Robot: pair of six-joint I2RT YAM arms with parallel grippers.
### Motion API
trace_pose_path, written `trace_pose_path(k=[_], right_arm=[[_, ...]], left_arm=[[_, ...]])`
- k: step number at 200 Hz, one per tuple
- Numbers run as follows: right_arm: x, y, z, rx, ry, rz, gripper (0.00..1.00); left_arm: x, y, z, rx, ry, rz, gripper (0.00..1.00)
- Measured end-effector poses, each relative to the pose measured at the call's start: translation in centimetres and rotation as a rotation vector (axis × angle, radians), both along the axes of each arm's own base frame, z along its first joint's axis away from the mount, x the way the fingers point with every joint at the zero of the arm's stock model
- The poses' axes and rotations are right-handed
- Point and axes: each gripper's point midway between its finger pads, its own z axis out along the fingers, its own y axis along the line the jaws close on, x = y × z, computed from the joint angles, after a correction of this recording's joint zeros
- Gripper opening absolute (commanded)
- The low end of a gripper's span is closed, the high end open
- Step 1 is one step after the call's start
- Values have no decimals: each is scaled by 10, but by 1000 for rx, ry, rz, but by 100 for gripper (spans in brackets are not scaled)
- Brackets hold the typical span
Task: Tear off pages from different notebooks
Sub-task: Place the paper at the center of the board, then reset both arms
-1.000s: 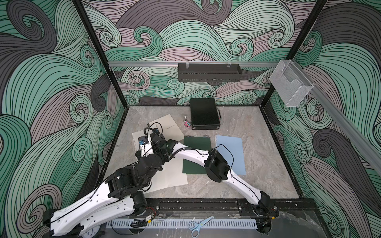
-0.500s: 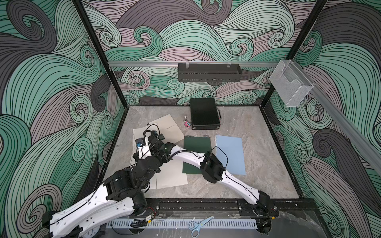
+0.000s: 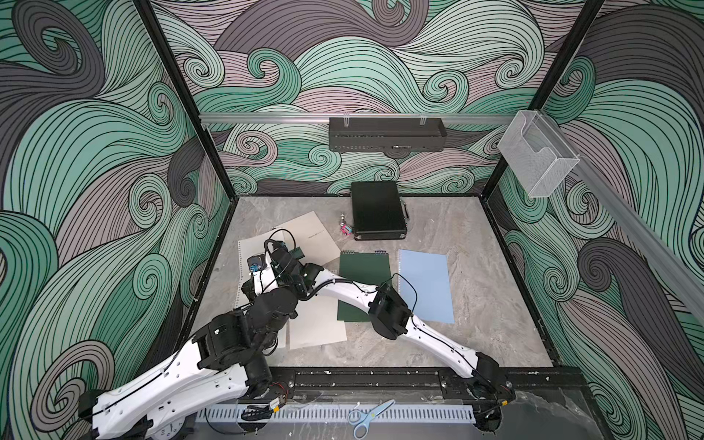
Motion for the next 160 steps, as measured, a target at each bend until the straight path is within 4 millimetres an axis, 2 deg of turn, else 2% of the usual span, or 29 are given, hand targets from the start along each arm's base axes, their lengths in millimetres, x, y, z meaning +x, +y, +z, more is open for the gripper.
trace_pose_path(k=[17,26,46,49,54,66,80,92,108,118,131,145,153,160], right_arm=[[-3,-14,17,-59,-31,39,98],[-4,-22,35,-70,-48,59,99],[-5,-40,95,-54,-117,95,99],[-5,-44,111,-43,-138,99,99],[-4,-50,127,-32,-158,101,99],[-4,-66,168,-4,-205,100,98],[-6,-88,196,20,-238,86,98],[-4,-115,206,16,-260,56,99],[17,-173,217,-25,-308,-62,99],[32,-214,223,-54,-336,-147,99],[47,-276,228,-104,-372,-266,99],[51,-347,234,-162,-418,-408,99],[44,-389,239,-191,-452,-487,99],[33,-417,242,-210,-478,-538,99]], left_arm=[[3,3,6,50,-5,41,99],[4,5,15,66,-11,58,99],[6,6,44,60,-41,73,99],[5,7,48,55,-46,73,99],[4,8,55,42,-53,70,99],[3,-2,81,-60,-89,7,98],[-1,-17,102,-136,-121,-101,99],[-2,-3,106,-83,-133,-63,98],[-4,15,113,-38,-132,-20,99],[-3,17,118,-28,-134,-15,99],[2,15,115,3,-123,-6,99],[12,9,97,62,-92,14,97],[20,8,82,99,-64,40,97],[27,10,67,132,-37,68,99]])
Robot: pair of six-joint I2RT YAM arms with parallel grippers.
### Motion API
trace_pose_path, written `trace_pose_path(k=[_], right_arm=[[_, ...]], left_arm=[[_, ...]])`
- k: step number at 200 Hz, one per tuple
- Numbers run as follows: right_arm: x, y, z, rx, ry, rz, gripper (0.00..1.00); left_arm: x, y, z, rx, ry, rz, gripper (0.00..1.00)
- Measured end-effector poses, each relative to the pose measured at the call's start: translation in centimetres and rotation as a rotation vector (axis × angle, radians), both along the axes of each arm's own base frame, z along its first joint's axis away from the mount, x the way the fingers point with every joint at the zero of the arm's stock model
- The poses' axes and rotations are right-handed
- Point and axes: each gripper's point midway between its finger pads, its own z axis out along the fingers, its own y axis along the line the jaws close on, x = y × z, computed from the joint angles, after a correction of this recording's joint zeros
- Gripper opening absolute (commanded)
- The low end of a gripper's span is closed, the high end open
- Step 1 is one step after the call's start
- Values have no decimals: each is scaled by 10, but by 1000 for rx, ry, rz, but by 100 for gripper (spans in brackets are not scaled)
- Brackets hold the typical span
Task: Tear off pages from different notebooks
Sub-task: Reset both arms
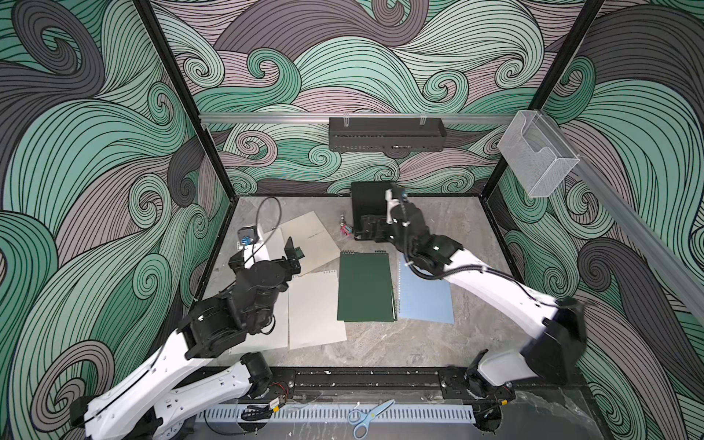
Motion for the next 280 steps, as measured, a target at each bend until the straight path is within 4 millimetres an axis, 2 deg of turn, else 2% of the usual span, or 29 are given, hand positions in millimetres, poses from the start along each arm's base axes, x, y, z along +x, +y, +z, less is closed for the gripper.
trace_pose_path(k=[16,30,46,61,83,97,113,145,168,183,192,212,229,238,262,280], right_arm=[[-32,-61,10,-8,-85,-107,99],[-58,-105,13,-9,-155,-190,99],[-80,-153,2,-34,-219,-302,99],[-89,-178,-23,-89,-238,-359,99],[-87,-191,-80,-222,-186,-382,99],[-83,-199,-116,-322,-128,-399,99],[-76,-211,-140,-435,-69,-428,99],[-50,-230,-151,-481,-53,-504,99],[-27,-235,-179,-552,10,-508,99],[-10,-231,-197,-611,64,-471,99],[0,-227,-202,-618,68,-438,99],[14,-224,-199,-577,34,-386,99],[26,-237,-194,-512,-8,-394,99],[30,-245,-195,-475,-24,-400,99],[31,-265,-212,-397,-4,-415,99],[31,-264,-217,-365,3,-395,99]], left_arm=[[15,12,-37,62,67,85,99],[25,23,-72,111,130,135,99],[30,35,-105,145,183,175,99],[32,45,-125,167,219,203,99],[36,59,-148,195,234,227,99],[36,71,-170,224,266,236,99],[36,87,-193,221,295,255,99],[42,108,-232,170,311,272,99],[58,108,-253,158,372,240,99],[78,104,-255,162,386,215,99],[93,99,-253,164,380,199,99],[126,89,-246,182,352,149,99],[146,87,-247,197,325,127,99],[150,91,-251,189,329,126,99],[149,117,-256,120,318,160,99],[146,125,-260,81,286,149,98]])
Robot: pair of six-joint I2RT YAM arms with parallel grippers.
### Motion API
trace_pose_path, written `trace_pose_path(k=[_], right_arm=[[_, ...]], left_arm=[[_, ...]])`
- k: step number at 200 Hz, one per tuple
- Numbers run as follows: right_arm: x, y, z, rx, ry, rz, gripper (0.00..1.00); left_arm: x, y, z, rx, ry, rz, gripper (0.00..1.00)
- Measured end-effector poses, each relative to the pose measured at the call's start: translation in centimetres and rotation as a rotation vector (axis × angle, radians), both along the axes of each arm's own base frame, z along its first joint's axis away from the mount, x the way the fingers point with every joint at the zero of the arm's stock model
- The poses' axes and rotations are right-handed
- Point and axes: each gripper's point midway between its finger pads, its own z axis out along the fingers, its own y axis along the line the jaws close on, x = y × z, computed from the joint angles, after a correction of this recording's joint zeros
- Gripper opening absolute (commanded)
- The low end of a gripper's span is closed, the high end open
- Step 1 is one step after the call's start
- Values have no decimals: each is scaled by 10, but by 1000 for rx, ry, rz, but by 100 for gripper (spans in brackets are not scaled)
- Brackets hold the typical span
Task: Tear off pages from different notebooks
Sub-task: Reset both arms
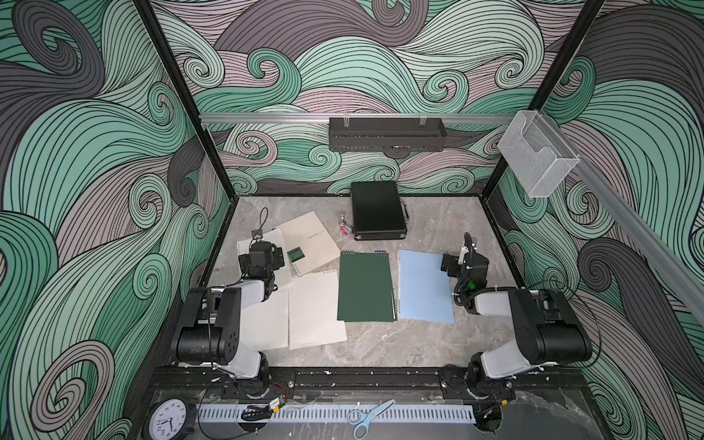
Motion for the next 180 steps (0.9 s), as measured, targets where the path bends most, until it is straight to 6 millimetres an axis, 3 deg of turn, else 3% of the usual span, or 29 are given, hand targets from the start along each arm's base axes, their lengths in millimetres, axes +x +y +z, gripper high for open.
trace_pose_path(k=[38,61,84,124,180], right_arm=[[4,13,5,21,-24,51,99],[4,15,5,24,-25,59,99],[4,16,5,27,-25,65,99],[4,17,5,28,-25,68,99],[4,17,5,28,-25,69,99]], left_arm=[[-3,-15,-10,-46,-4,-84,98],[-5,-8,-4,-57,-60,-38,99],[-18,-1,-11,-63,-57,11,98],[-3,-4,3,-54,-85,6,98],[-4,-3,3,-48,-82,14,98]])
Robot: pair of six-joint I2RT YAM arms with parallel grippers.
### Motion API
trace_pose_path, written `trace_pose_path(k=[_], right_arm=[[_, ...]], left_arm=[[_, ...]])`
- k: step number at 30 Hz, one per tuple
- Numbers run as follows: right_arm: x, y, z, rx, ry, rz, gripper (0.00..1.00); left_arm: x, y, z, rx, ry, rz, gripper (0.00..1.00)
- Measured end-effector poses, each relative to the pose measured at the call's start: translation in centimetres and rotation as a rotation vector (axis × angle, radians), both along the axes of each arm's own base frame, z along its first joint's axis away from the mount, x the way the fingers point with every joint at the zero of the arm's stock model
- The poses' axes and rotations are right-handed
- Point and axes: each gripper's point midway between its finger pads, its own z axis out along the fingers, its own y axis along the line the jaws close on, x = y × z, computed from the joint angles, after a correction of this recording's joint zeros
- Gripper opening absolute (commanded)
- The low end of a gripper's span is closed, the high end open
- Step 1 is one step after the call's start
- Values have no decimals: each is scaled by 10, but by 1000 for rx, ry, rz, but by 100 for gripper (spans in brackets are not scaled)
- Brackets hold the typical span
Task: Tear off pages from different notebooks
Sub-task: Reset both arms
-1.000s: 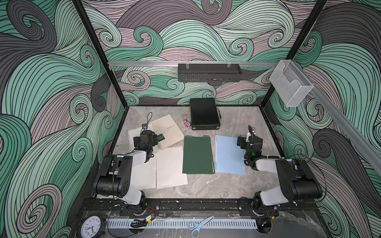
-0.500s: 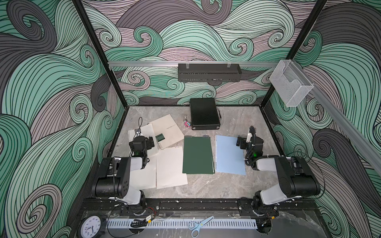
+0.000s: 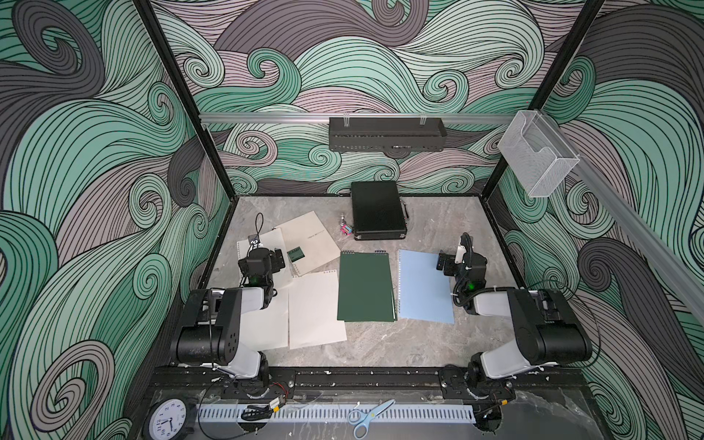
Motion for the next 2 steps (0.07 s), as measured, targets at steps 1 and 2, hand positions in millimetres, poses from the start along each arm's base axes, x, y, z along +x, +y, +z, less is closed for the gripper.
trace_pose_path(k=[1,2], right_arm=[[0,0,0,0,0,0,99],[0,0,0,0,0,0,99]], left_arm=[[0,0,0,0,0,0,99],[0,0,0,0,0,0,99]])
